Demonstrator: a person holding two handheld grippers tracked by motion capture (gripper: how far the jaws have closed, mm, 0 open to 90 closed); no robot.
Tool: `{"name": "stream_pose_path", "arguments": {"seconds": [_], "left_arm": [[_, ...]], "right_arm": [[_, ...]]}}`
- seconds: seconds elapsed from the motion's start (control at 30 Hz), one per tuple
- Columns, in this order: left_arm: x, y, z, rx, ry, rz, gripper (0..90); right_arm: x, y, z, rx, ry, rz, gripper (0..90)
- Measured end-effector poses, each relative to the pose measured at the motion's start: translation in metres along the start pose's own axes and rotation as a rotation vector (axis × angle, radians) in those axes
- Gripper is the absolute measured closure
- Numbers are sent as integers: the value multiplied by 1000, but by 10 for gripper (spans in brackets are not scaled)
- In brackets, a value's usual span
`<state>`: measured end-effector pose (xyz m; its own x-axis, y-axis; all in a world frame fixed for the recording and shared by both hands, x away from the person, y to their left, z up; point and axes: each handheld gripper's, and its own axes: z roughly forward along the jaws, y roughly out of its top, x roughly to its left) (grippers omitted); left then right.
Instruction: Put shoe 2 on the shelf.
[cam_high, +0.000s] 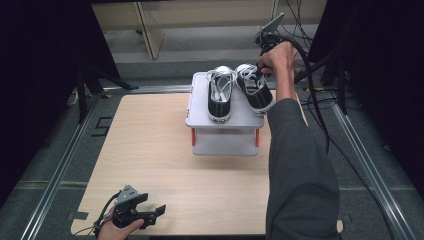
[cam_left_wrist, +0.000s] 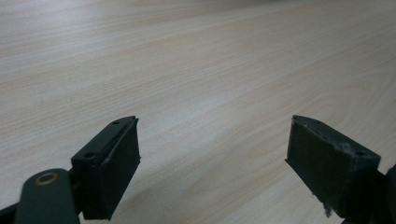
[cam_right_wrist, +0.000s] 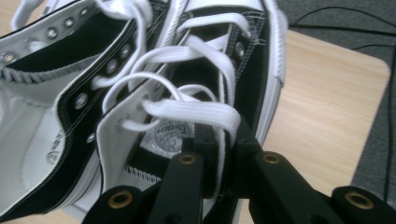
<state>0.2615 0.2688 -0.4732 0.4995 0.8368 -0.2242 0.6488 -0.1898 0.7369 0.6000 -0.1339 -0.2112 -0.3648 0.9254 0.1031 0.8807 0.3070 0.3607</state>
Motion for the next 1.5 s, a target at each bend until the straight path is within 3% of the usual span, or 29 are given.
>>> {"name": "stream_pose_path", "arguments": {"seconds": [0.1,0.27,0.37,0.4,0.53,1.0,1.17,1.2,1.3,1.37,1.4,1.5], "left_arm": [[0,0,0,2,3,9,162],[-1,0,0,5,6,12,163],[-1,0,0,5,7,13,162],[-1,0,0,5,6,13,163],[-2,0,0,0,3,14,163],[-2,0,0,6,10,18,163],[-3,0,1,8,11,16,163],[-2,0,0,13,14,23,162],[-2,0,1,3,9,21,163],[-1,0,1,6,13,18,162],[-1,0,1,5,13,17,163],[-1,0,1,5,14,17,163]], "right_arm": [[7,-4,2,8,20,-7,846],[20,-8,4,19,37,28,833],[25,-12,4,13,43,18,823],[28,-13,5,27,41,48,818],[31,-17,9,35,46,34,808],[17,-28,21,28,61,25,792],[14,-31,24,-4,75,2,787],[16,-31,22,14,75,21,776],[16,-32,22,12,83,16,751],[15,-32,18,-15,74,-15,713],[16,-32,14,-25,67,7,705],[16,-32,6,-38,77,-5,674]]}}
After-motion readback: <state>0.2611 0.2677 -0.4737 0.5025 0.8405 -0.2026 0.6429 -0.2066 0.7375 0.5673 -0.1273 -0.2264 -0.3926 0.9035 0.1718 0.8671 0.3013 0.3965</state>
